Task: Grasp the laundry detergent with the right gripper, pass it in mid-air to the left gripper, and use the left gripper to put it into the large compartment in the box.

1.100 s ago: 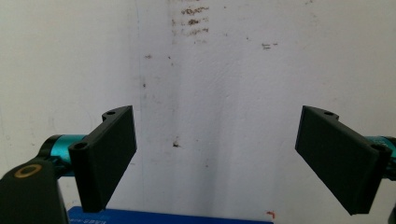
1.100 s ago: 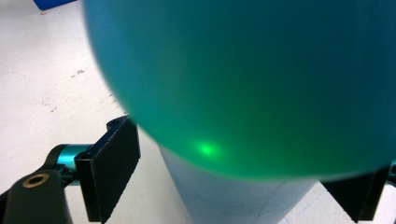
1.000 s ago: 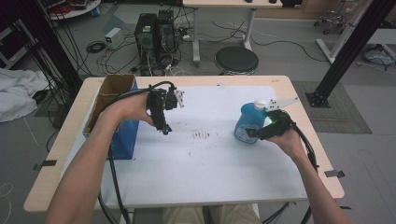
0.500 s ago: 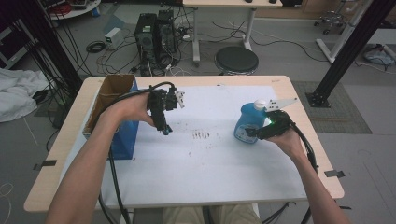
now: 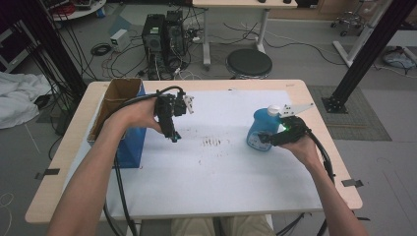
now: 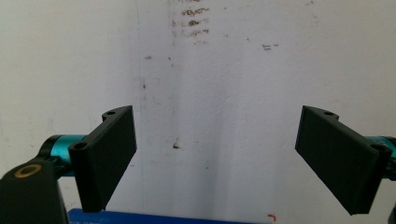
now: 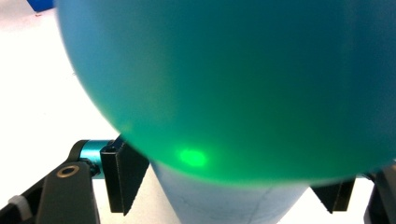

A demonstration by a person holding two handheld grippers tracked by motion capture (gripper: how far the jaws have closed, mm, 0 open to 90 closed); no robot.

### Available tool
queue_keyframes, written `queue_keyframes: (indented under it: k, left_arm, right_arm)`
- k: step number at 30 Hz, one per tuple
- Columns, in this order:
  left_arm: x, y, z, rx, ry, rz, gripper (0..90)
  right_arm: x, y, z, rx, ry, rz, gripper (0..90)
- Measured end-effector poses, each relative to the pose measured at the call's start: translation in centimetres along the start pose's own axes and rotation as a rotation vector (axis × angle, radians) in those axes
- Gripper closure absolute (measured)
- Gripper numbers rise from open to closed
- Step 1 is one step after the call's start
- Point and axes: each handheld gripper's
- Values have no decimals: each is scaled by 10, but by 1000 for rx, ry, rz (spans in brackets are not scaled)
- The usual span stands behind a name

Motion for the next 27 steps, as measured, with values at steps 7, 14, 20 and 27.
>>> queue_keyframes:
  k: [7, 14, 20, 27]
  left_arm:
    - [0, 0, 1, -2, 6, 0, 126]
    - [0, 1, 1, -1, 7, -2, 126]
    - [-1, 1, 1, 0, 8, -4, 126]
    - [-1, 2, 2, -3, 12, -6, 126]
  right_arm:
    - [1, 1, 0, 7, 3, -5, 262]
    - [2, 2, 1, 14, 2, -12, 295]
    - [2, 1, 1, 7, 5, -19, 329]
    - [3, 0, 2, 2, 10, -13, 344]
Point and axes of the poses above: each handheld gripper's, and its own axes: x roughly forward along the jaws, z roughly out of its underside, y roughly to its right, and after that the axes turned 6 degrees about y, right-handed
